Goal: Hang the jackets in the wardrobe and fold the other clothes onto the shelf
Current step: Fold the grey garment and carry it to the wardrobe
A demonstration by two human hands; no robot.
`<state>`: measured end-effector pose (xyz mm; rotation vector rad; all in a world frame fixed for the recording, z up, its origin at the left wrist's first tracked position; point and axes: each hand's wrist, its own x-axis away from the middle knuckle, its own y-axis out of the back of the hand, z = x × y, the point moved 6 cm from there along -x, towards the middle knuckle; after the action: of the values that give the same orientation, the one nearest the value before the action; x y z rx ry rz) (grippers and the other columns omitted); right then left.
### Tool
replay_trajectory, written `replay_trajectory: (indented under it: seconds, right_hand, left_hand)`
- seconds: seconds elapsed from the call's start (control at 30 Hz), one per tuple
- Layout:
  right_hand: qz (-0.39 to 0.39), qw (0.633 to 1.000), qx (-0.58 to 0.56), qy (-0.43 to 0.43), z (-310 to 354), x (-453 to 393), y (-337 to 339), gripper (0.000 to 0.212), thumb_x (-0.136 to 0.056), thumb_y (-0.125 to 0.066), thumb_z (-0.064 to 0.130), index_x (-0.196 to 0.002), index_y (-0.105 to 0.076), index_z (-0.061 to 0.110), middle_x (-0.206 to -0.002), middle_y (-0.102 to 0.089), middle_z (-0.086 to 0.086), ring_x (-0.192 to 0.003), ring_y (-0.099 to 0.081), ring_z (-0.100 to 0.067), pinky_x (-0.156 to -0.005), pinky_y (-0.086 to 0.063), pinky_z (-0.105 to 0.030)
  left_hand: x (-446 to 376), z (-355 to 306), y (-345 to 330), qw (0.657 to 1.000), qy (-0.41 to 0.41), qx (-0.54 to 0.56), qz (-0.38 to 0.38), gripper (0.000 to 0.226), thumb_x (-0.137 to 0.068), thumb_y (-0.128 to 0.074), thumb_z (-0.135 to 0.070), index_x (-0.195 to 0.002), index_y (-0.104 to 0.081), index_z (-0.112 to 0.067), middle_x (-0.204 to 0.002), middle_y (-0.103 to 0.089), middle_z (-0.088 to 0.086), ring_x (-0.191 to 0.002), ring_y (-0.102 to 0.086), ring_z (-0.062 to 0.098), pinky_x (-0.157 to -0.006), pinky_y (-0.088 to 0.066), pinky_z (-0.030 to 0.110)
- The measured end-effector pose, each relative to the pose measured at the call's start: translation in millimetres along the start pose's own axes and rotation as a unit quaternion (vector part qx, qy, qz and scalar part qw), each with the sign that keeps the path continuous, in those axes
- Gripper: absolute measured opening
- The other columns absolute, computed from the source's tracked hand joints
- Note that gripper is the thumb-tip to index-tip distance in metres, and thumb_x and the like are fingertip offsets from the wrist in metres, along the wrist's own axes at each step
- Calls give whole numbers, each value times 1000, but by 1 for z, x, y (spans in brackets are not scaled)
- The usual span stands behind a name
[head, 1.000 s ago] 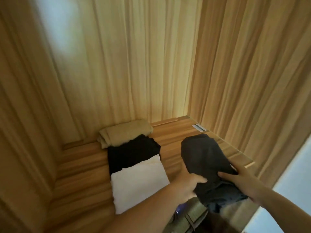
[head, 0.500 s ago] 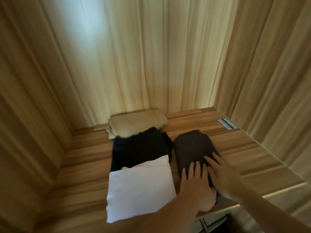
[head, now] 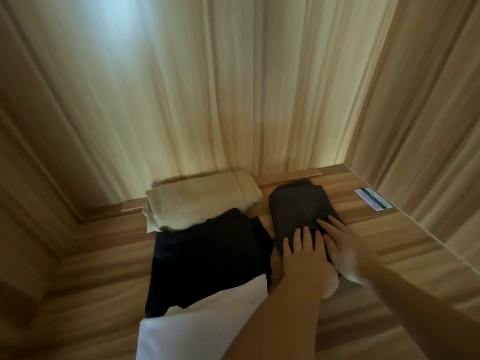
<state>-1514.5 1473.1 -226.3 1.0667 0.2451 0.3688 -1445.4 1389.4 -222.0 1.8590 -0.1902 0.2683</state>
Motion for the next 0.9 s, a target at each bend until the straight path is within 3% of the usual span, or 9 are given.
replay_trajectory:
  seconds: [0.33, 0.5, 0.57, 0.7, 0.8, 0.9]
  right_hand:
    - [-5, 998, -57, 2, 12, -79, -11, 43, -103, -36, 24, -146, -41, 25, -159, -25, -2, -146, -22, -17, -117, -21, -33]
    - [53, 998, -33, -10, 18, -86, -14, 47, -105, -33, 28, -151, -31, 19, -161, -18, -3, -149, -13, -16, -117, -12, -28]
    - [31, 999, -27, -30, 19, -71, -2, 48, -105, -33, 32, -151, -30, 20, -161, -20, -4, -147, -19, -17, -116, -16, -28]
    - [-3, 996, 75, -46, 18, -15, 24, 55, -101, -33, 46, -152, -27, 26, -154, -31, 6, -133, -41, -19, -104, -38, -34]
    - [-16, 992, 122, -37, 16, 25, 43, 66, -93, -27, 61, -151, -25, 31, -153, -33, 9, -133, -41, -16, -105, -39, -37]
    - [-20, 986, 166, -25, 25, 66, 61, 68, -92, -32, 61, -152, -23, 31, -155, -31, 7, -138, -36, -17, -108, -36, -39]
  left_hand:
    - [-62, 42, 28, 1000, -2, 25, -16, 67, -103, -23, -46, -155, 10, -18, -162, 20, 4, -148, 20, 24, -118, 10, 46]
    - [-78, 57, 30, 999, -21, 34, 13, 70, -102, -23, -52, -155, 8, -20, -162, 18, 3, -148, 18, 22, -119, 8, 45]
    - [-71, 61, 42, 998, -50, 38, 19, 75, -99, -30, -56, -156, 3, -20, -164, 11, 4, -150, 12, 23, -120, 2, 44]
    - [-42, 67, 59, 995, -82, 48, 10, 89, -89, -52, -58, -155, -10, -16, -161, -13, 6, -149, -10, 28, -120, -19, 41]
    - [-12, 55, 70, 993, -111, 3, -37, 79, -86, -56, -55, -149, -27, -17, -147, -37, 5, -137, -33, 29, -110, -34, 42]
    - [30, 42, 80, 992, -100, -49, -63, 75, -86, -55, -56, -147, -31, -20, -146, -39, 5, -135, -35, 29, -109, -34, 45]
